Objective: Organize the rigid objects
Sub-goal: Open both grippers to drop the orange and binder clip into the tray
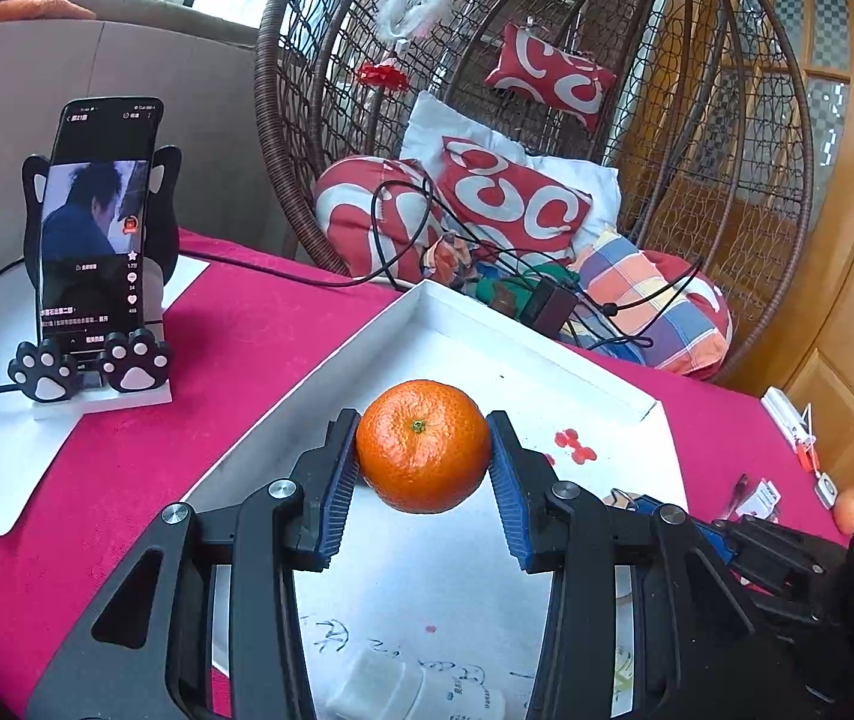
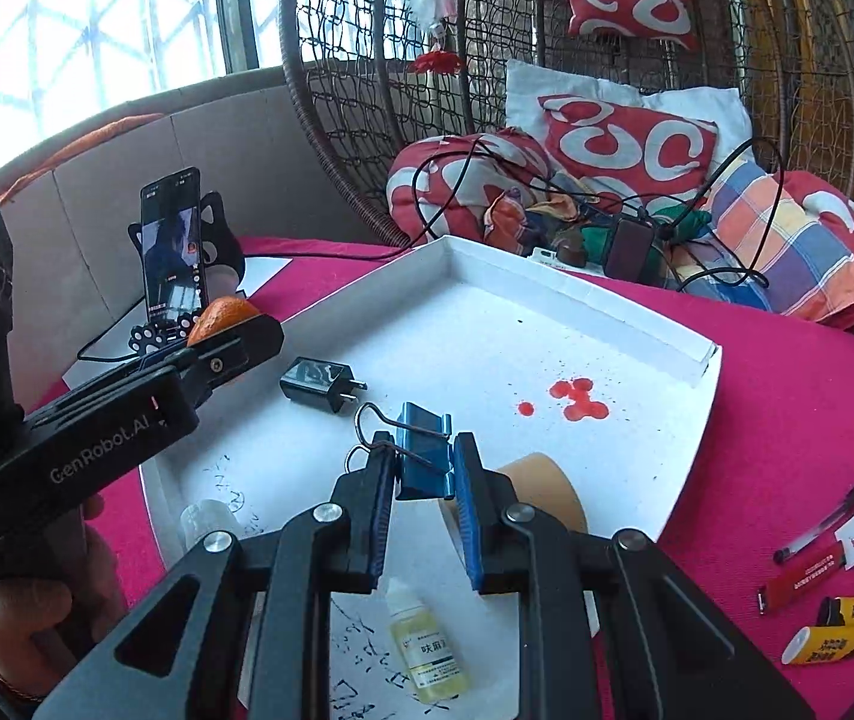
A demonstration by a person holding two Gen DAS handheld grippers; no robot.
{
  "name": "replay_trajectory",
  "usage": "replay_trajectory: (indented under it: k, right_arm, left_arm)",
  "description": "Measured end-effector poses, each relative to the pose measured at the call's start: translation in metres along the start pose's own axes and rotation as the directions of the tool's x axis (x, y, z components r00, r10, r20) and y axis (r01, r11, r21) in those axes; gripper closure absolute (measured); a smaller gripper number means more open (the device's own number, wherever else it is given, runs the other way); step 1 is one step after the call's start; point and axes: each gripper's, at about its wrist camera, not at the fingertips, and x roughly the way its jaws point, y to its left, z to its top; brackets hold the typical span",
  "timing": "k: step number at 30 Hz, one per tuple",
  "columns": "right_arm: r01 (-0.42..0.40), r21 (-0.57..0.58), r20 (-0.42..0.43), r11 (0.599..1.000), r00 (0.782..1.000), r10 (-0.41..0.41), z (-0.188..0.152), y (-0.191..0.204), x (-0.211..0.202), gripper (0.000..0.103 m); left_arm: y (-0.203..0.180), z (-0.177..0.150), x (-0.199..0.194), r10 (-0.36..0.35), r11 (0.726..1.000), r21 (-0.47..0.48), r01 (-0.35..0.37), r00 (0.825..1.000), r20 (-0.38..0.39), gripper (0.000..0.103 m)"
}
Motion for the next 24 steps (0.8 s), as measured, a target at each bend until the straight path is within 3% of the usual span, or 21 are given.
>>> replay_trajectory:
  k: [3,5,6,7,9,10,11,13,14,24]
  right_arm:
    - [-0.003,0.025,0.01,1.0,1.0,0.002,-0.003,-0.002,0.0,0.084]
    - [0.01,0.037,0.022,0.999,1.0,-0.011,-0.005,-0.005,-0.003,0.082]
    - [0.018,0.041,0.027,0.999,0.999,-0.02,-0.006,-0.006,-0.005,0.079]
    - [0.026,0.048,0.033,0.999,0.999,-0.028,-0.007,-0.007,-0.008,0.068]
    - [0.029,0.074,0.051,0.997,0.998,-0.033,-0.008,-0.01,-0.014,0.039]
    - [0.027,0.087,0.062,0.996,0.998,-0.033,-0.009,-0.012,-0.018,0.018]
    - [0.028,0.099,0.075,0.995,0.997,-0.036,-0.009,-0.014,-0.022,0.012]
    - [0.035,0.115,0.084,0.993,0.995,-0.045,-0.009,-0.017,-0.027,0.01]
    - [0.033,0.122,0.083,0.992,0.996,-0.043,-0.01,-0.018,-0.029,0.001]
    - [0.029,0.179,0.154,0.983,0.986,-0.057,-0.02,-0.032,-0.058,0.0]
  left_arm:
    - [0.0,-0.002,-0.003,0.023,1.0,0.002,-0.023,1.0,0.01,0.062]
    - [-0.002,-0.002,-0.006,0.054,0.998,0.018,-0.054,0.998,0.03,0.056]
    - [-0.003,-0.002,-0.007,0.068,0.997,0.025,-0.069,0.997,0.04,0.045]
    - [-0.003,-0.002,-0.007,0.078,0.997,0.027,-0.079,0.996,0.047,0.03]
    - [-0.002,-0.003,-0.009,0.079,0.996,0.022,-0.081,0.995,0.062,0.017]
    - [-0.002,-0.004,-0.01,0.079,0.997,0.021,-0.08,0.994,0.069,0.017]
    - [-0.002,-0.004,-0.01,0.082,0.996,0.022,-0.084,0.994,0.075,0.016]
    - [-0.002,-0.004,-0.01,0.099,0.995,0.026,-0.101,0.991,0.085,0.0]
    - [-0.002,-0.004,-0.011,0.114,0.993,0.029,-0.117,0.989,0.094,0.0]
    - [-0.001,-0.005,-0.017,0.107,0.993,0.027,-0.112,0.985,0.138,0.0]
